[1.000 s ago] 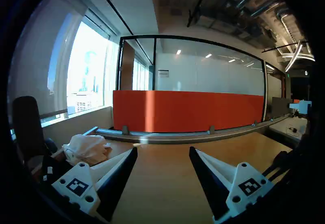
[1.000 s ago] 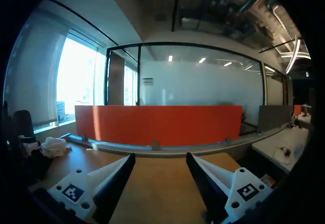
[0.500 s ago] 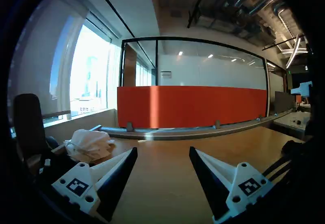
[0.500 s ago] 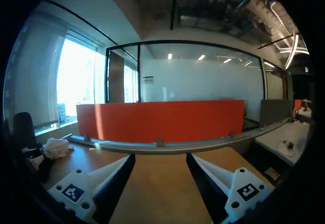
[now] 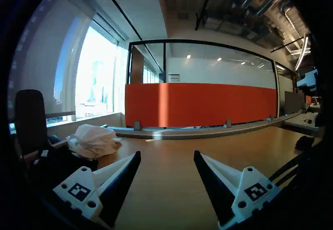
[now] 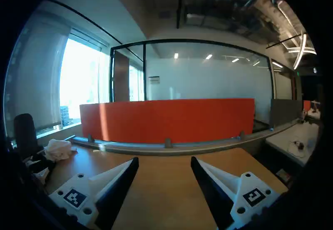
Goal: Fold towel
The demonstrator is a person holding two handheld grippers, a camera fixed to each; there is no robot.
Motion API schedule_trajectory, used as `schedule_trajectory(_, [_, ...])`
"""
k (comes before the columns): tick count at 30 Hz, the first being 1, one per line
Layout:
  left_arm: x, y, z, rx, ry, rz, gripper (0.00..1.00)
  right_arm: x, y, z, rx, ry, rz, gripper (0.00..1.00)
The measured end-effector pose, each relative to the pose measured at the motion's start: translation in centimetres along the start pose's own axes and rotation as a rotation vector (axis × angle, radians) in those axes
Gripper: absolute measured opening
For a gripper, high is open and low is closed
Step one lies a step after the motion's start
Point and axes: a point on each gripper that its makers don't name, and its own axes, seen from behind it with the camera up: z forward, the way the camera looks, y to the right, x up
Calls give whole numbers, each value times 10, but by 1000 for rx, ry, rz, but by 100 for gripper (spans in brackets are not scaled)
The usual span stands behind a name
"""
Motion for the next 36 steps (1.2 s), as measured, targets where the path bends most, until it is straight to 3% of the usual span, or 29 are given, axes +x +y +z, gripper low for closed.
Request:
schedule_trajectory(11, [-19, -4, 0, 10, 31, -16, 94, -10, -10, 4, 13, 0, -10, 97])
schedule_trajectory(36, [-40, -1, 5, 11, -1, 8, 94, -20, 7, 1, 6, -2, 2, 97])
